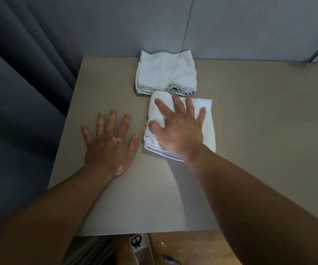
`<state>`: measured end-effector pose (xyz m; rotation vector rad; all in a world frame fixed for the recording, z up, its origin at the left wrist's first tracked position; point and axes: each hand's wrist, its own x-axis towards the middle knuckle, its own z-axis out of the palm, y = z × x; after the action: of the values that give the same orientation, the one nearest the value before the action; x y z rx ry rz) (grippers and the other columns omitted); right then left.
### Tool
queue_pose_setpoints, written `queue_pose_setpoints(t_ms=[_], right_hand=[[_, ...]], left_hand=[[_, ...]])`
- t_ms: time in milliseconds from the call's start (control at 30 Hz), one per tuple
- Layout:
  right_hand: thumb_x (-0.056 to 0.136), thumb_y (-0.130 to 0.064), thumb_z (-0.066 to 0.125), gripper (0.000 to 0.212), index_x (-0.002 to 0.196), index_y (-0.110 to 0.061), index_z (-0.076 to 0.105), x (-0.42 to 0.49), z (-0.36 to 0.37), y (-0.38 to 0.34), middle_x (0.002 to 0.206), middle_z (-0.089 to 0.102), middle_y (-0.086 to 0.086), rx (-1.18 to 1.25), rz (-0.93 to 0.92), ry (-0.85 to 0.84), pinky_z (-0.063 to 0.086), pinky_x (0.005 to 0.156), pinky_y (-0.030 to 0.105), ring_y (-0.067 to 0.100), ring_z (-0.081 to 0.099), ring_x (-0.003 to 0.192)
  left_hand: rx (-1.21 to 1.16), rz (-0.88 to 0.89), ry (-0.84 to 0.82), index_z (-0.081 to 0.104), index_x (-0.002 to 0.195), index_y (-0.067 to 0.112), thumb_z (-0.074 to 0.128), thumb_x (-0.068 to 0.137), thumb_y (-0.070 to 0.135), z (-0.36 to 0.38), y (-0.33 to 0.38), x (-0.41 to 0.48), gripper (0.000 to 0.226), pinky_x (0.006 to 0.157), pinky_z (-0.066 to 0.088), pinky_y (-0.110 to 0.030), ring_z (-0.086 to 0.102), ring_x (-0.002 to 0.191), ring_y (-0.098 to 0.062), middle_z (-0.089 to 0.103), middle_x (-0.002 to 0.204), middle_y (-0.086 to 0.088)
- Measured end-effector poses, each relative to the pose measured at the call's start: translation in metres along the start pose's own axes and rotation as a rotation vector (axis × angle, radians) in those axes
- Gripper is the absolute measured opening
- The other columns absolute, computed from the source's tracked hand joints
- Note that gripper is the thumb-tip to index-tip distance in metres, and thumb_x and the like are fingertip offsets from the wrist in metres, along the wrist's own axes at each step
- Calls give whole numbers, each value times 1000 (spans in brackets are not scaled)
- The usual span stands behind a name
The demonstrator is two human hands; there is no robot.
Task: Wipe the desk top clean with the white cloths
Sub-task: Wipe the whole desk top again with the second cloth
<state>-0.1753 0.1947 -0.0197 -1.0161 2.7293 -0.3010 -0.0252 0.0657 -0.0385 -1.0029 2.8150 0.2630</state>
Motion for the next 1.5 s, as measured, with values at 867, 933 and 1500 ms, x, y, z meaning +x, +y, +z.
queue_pose_setpoints(t_ms=[867,933,1500], right_hand=[[84,-76,42,87,162,-40,24,-166,21,16,171,24,3,-20,106,82,8,114,80,44,10,157],[81,-67,51,82,157,-39,36,-191,31,8,167,35,1,-11,-1,108,21,112,79,42,24,155],[89,-61,36,68,151,-35,49,-178,-28,229,158,48,-2,-58,414,261,28,115,69,29,38,150]], left_hand=[[-23,34,10,7,160,47,17,103,60,13,56,-19,60,123,-3,-65,-8,159,-27,-4,174,4],[-44,25,52,20,158,45,19,104,55,12,59,-16,56,122,4,-68,2,159,-28,9,173,1],[-3,116,126,33,156,36,31,102,56,23,94,-9,58,121,18,-65,17,156,-27,23,168,-3]])
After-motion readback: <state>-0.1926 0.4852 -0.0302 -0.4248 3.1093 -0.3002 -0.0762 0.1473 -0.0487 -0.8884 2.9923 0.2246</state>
